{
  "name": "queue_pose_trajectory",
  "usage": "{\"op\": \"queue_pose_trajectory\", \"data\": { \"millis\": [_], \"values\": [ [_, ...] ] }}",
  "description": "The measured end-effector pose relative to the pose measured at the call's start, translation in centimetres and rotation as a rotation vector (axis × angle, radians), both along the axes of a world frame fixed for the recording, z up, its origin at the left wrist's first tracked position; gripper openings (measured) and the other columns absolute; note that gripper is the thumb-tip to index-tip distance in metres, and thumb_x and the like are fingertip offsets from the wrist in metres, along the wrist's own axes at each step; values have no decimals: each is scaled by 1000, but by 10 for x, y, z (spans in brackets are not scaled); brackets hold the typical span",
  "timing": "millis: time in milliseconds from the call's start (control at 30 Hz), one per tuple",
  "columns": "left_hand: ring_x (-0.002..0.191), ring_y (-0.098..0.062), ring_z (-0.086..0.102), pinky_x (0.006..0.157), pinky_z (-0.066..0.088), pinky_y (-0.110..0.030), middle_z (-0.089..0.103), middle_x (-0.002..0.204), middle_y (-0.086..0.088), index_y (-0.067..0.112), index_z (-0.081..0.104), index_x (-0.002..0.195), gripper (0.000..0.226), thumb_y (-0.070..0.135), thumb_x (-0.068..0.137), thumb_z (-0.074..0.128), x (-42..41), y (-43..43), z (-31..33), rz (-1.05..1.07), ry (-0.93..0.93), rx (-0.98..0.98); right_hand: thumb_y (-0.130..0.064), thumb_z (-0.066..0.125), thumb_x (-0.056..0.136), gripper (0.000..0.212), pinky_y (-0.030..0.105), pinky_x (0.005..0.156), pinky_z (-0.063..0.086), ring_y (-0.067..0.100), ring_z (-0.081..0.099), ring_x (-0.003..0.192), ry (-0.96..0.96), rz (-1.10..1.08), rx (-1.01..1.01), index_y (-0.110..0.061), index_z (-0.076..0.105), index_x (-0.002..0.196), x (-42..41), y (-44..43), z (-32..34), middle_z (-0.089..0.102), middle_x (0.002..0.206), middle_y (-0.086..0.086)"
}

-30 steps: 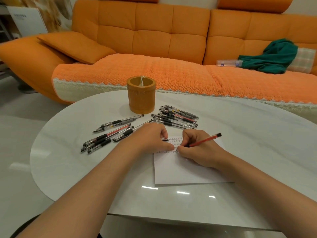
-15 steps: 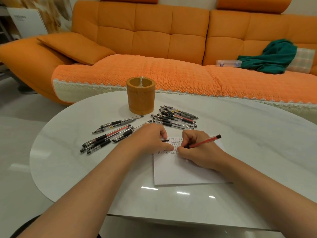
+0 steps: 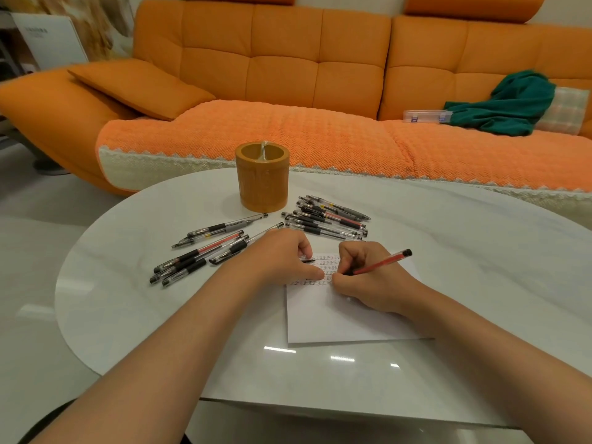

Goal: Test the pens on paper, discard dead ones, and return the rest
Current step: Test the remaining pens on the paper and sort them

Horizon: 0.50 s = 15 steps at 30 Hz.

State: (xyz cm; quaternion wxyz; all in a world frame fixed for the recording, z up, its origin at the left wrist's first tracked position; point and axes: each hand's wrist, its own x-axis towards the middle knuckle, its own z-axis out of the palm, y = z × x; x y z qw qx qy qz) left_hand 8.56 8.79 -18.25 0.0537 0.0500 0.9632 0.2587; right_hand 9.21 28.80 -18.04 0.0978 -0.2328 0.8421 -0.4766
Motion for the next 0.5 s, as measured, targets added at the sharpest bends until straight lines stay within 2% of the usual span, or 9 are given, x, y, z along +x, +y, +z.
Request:
{"op": "queue_pose_trajectory", "data": {
  "millis": [167, 267, 500],
  "values": [
    [86, -2, 49, 69, 44, -27, 54, 93, 17, 35, 61, 97, 40, 58, 71, 80, 0, 0, 1, -7, 3, -6, 4, 68, 78, 22, 24, 48, 43, 14, 59, 47, -9, -19, -21, -2, 50, 67, 0, 0, 0, 62, 56, 12],
    [84, -1, 49, 68, 43, -27, 54, 92, 17, 34, 62, 97, 39, 57, 71, 80, 1, 0, 2, -8, 3, -3, 4, 68, 79, 25, 23, 47, 43, 12, 59, 47, -14, 3, -16, -8, 52, 66, 0, 0, 0, 62, 57, 6],
    [81, -1, 48, 67, 41, -26, 53, 89, 18, 33, 61, 96, 39, 56, 72, 80, 1, 0, 3, -14, 10, -7, 5, 68, 80, 22, 23, 47, 44, 11, 58, 48, -27, 26, -15, -5, 52, 67, 0, 0, 1, 63, 60, 12]
  ]
}}
